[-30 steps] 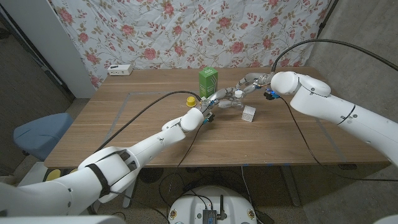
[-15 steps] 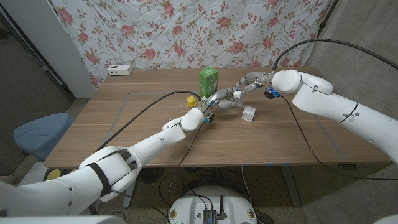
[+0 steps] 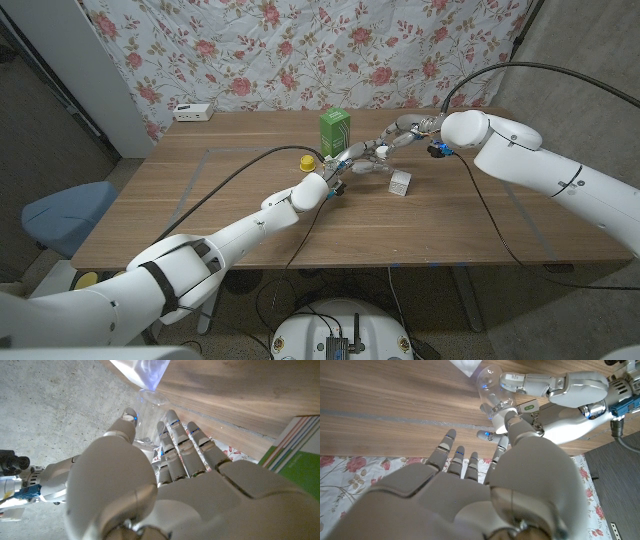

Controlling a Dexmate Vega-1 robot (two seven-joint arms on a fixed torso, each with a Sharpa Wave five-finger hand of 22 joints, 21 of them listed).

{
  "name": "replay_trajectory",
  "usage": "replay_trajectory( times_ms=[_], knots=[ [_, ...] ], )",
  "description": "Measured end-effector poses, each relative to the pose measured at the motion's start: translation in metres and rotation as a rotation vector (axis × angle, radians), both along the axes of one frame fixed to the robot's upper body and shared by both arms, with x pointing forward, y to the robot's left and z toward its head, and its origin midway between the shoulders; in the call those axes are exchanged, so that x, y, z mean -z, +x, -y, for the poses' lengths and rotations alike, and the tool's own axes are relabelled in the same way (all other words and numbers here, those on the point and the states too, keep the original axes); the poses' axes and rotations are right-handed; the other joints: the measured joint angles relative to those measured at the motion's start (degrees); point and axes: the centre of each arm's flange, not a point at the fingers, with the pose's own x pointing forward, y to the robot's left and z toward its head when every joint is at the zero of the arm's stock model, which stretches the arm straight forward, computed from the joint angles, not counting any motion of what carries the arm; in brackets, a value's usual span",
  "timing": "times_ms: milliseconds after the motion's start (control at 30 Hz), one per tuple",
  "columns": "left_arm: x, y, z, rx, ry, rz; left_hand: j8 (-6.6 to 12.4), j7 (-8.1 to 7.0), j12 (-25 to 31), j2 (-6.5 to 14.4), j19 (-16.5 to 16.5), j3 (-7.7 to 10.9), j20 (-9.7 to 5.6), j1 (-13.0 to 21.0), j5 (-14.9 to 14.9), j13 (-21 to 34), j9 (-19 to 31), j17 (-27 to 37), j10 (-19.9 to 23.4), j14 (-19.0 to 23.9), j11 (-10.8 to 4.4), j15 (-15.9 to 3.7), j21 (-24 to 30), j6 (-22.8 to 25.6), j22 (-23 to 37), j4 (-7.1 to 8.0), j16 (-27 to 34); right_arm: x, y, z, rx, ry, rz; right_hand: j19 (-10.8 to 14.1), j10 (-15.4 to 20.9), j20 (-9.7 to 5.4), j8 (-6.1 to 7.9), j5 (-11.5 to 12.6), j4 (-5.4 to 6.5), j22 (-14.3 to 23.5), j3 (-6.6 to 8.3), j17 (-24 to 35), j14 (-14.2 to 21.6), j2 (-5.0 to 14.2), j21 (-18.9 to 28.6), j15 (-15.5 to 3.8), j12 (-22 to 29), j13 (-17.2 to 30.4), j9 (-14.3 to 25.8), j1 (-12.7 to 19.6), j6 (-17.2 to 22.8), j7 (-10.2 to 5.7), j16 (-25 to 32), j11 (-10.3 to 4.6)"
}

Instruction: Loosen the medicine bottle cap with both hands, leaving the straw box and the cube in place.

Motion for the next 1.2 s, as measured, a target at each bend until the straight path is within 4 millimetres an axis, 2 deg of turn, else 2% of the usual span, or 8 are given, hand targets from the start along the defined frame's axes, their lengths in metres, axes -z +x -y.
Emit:
replay_trajectory(
  times_ms=[167,567,767,967,1000,1200],
  knots=[
    [-0.003,-0.002,-0.001,-0.006,0.008,0.012,0.0,0.0,0.0,0.0,0.0,0.18,0.0,0.0,0.0,0.0,0.0,0.0,0.0,0.1,0.0,0.11,0.0,0.0,0.0,-0.18,0.0,-0.001,-0.003,0.004,0.006,0.009,0.0,0.0,-0.3,0.58,-0.52,-0.1,0.76,0.0,-0.83,0.0,0.1,-0.63,0.0,0.48,0.0,0.0,0.0,-1.8,-1.2,1.22,0.0,0.67],
    [-0.007,-0.006,-0.001,-0.021,0.028,0.04,0.0,0.0,0.0,0.0,-0.3,0.24,-0.32,0.0,-0.1,-0.2,0.0,-0.1,0.0,0.6,0.0,0.01,0.0,0.0,0.0,-0.25,-0.1,-0.007,-0.012,0.01,0.033,0.012,0.002,0.7,-0.4,1.95,-1.43,-1.6,3.48,0.0,-5.13,0.4,-0.1,-3.23,0.0,1.36,0.0,0.1,0.3,-10.3,-2.8,4.92,0.0,1.47],
    [-0.008,-0.008,0.0,-0.025,0.037,0.055,0.0,0.0,-0.1,0.0,-0.3,0.23,-0.32,0.0,-0.2,-0.2,0.0,-0.1,0.0,0.6,-0.01,0.01,0.0,0.0,0.0,-0.26,-0.1,-0.01,-0.017,0.009,0.056,-0.006,0.009,1.5,-0.1,2.24,-1.43,-1.8,3.97,0.0,-5.95,0.4,0.2,-4.05,0.0,1.65,0.2,0.1,0.5,-12.2,-2.3,6.27,0.0,1.89],
    [-0.009,-0.012,0.0,-0.021,0.042,0.066,0.0,0.0,-0.1,0.0,-0.3,0.3,-0.32,0.0,-0.2,0.0,0.0,-0.1,0.0,0.6,-0.01,0.02,0.0,0.0,0.0,-0.18,-0.1,-0.012,-0.017,0.015,0.102,-0.024,0.01,2.1,0.2,1.61,-1.43,-1.8,4.05,0.0,-6.49,0.3,0.5,-4.52,0.4,1.95,0.2,0.1,0.5,-13.0,-1.7,6.86,0.0,2.29],
    [-0.008,-0.01,0.0,-0.04,0.055,0.072,0.0,0.0,-0.2,0.0,-0.3,0.3,-0.31,0.0,-0.2,0.0,0.0,-0.1,0.0,0.6,-0.01,0.02,0.0,0.0,0.0,-0.18,-0.1,-0.014,-0.024,0.002,0.077,-0.052,0.021,2.1,0.2,1.61,-1.43,-1.8,3.93,0.0,-6.61,0.3,0.5,-4.65,0.4,1.95,0.2,0.1,0.5,-13.1,-1.7,6.86,0.0,2.29],
    [-0.008,-0.013,-0.001,-0.048,0.067,0.085,0.0,0.0,0.0,0.0,-0.3,0.3,-0.31,0.0,-0.2,0.0,0.0,-0.1,0.0,0.6,-0.02,0.02,0.0,0.0,0.0,-0.18,-0.1,-0.018,-0.027,-0.003,0.114,-0.11,0.029,2.4,0.5,1.33,-1.43,-1.8,3.81,0.0,-6.73,0.3,0.7,-4.88,0.4,2.16,0.4,0.1,0.8,-13.3,-1.3,7.28,0.0,2.6]
  ],
)
